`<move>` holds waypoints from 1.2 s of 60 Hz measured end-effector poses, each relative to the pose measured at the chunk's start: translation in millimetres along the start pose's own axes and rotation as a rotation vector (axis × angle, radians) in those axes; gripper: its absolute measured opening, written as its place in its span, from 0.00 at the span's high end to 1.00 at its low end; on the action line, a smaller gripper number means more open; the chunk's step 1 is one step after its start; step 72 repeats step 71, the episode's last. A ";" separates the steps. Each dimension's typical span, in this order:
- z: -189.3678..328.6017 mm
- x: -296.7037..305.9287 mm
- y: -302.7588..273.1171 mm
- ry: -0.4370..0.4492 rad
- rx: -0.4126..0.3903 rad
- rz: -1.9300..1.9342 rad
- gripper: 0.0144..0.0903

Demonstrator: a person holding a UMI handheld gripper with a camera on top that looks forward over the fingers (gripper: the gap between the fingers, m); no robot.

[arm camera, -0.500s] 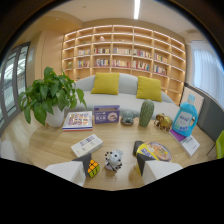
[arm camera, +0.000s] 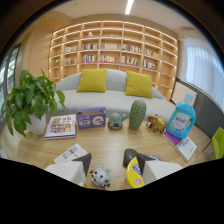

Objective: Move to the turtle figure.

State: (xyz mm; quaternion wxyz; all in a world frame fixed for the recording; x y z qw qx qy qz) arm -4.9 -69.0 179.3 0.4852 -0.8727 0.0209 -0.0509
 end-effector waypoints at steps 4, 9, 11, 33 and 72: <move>23.2 2.8 -8.5 0.012 -0.009 -0.005 0.06; 52.0 6.3 -20.5 0.009 -0.030 -0.003 0.06; 64.2 7.6 -24.5 0.009 -0.035 0.000 0.06; 196.0 29.0 -41.2 0.029 -0.103 -0.004 0.06; 256.2 33.6 -22.5 0.018 -0.142 -0.005 0.05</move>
